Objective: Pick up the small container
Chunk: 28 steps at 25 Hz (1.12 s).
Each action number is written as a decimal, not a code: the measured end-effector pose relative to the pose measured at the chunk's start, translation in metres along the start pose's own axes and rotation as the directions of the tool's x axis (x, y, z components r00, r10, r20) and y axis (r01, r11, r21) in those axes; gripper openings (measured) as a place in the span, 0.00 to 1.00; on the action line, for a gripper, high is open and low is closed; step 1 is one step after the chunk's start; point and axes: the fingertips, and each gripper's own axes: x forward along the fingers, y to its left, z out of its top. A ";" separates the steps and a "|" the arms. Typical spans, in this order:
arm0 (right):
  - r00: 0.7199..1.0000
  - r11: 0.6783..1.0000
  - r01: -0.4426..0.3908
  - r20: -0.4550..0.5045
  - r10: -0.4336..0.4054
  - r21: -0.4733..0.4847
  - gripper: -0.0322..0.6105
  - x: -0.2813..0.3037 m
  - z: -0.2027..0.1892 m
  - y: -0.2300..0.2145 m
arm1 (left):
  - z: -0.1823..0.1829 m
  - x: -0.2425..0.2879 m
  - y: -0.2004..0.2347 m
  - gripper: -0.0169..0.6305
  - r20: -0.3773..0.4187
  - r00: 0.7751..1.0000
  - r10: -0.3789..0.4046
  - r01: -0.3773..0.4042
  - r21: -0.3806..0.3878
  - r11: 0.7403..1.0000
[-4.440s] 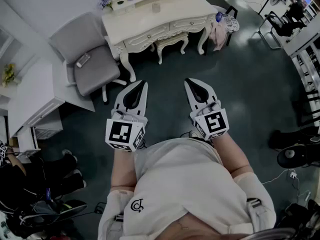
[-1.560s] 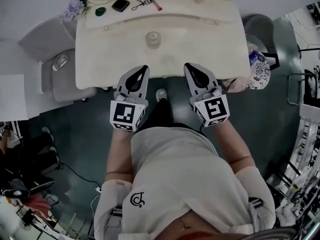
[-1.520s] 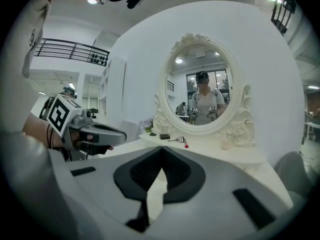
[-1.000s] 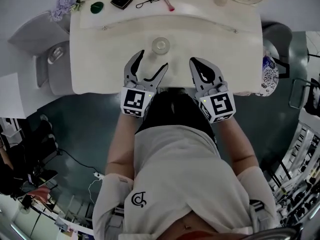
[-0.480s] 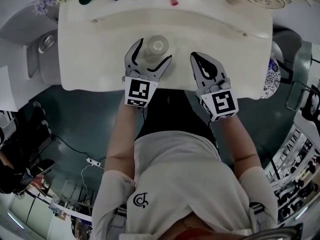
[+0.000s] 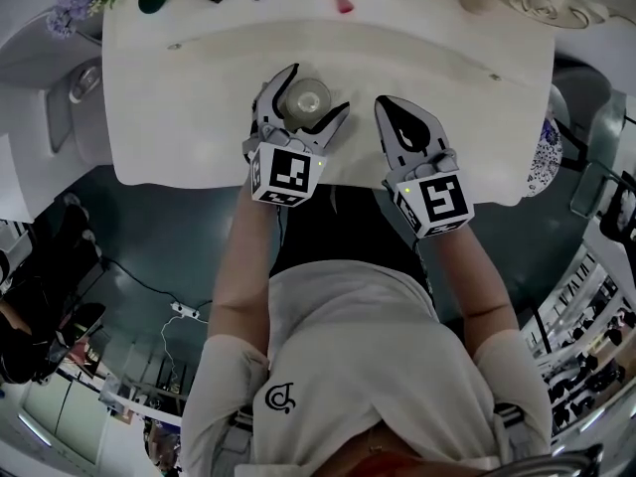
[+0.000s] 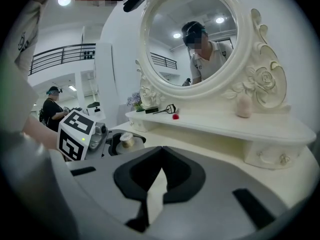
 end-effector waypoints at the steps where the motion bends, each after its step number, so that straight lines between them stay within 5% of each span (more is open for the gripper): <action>1: 1.000 1.000 0.000 0.000 0.000 0.001 0.06 0.001 0.001 -0.002 | 0.001 0.002 0.000 0.68 -0.003 1.000 -0.005 0.005 0.004 1.000; 5: 1.000 1.000 0.011 -0.009 -0.011 0.005 0.06 0.002 0.000 -0.008 | 0.000 0.008 -0.002 0.58 -0.020 1.000 -0.015 0.015 -0.018 1.000; 18: 0.999 0.999 0.046 -0.012 -0.046 -0.005 0.06 -0.013 0.006 -0.013 | 0.000 0.007 -0.003 0.57 -0.040 0.999 0.000 -0.001 -0.034 0.999; 28: 0.996 0.996 0.087 0.038 -0.086 -0.028 0.06 -0.049 0.031 -0.019 | 0.063 -0.022 -0.015 0.57 0.002 1.000 0.009 -0.009 -0.005 1.000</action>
